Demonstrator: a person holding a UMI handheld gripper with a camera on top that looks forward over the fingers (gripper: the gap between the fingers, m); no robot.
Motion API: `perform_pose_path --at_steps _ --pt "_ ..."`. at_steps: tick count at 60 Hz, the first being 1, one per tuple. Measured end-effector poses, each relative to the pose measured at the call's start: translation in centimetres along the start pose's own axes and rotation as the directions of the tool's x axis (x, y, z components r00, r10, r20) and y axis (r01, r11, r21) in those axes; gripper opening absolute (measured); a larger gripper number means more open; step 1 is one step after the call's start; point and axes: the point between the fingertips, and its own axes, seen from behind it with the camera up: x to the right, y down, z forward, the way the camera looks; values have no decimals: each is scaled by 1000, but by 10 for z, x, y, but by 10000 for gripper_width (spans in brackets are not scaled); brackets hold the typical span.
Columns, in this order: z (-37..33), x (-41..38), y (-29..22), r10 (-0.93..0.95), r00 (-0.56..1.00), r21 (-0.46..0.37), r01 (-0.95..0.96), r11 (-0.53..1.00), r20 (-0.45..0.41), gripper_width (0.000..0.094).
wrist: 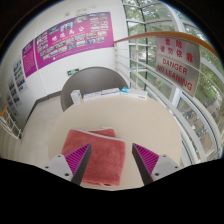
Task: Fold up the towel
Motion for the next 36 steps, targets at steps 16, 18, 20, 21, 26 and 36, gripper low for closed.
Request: perform_pose_path --at_steps 16,18,20,21,26,36 --pt "-85 -29 -19 -140 990 61 139 988 2 856" --pt "-97 -35 -18 -146 989 62 146 987 -4 856" --pt "-111 -40 -15 -150 989 62 150 987 -15 854" --pt "-119 -43 -14 -152 988 64 153 986 -18 856" --pt "-156 -55 -5 -155 987 64 158 985 -48 856" --pt "-229 -82 21 -145 985 80 153 985 -96 855"
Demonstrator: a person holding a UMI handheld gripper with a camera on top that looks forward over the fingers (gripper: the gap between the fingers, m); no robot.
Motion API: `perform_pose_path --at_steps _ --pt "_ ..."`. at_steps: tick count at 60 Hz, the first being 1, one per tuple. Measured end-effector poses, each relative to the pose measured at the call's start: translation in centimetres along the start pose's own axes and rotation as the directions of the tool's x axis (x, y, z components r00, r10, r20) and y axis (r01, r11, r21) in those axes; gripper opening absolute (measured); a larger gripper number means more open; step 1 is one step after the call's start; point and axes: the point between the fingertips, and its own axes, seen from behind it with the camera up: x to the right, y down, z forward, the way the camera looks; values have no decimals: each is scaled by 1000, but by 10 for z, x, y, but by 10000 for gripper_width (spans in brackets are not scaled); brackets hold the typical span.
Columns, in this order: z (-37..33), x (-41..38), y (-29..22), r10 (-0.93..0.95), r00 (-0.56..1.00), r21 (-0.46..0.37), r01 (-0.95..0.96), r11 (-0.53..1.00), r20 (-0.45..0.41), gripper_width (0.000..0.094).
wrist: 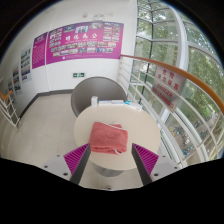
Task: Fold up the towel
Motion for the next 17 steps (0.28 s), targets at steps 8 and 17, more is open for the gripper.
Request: perform_pose_path --at_steps 8,17 --pt "-50 -9 17 12 1000 6 -12 1000 -26 855" --pt "-83 -17 23 7 999 28 -6 1000 -37 856"
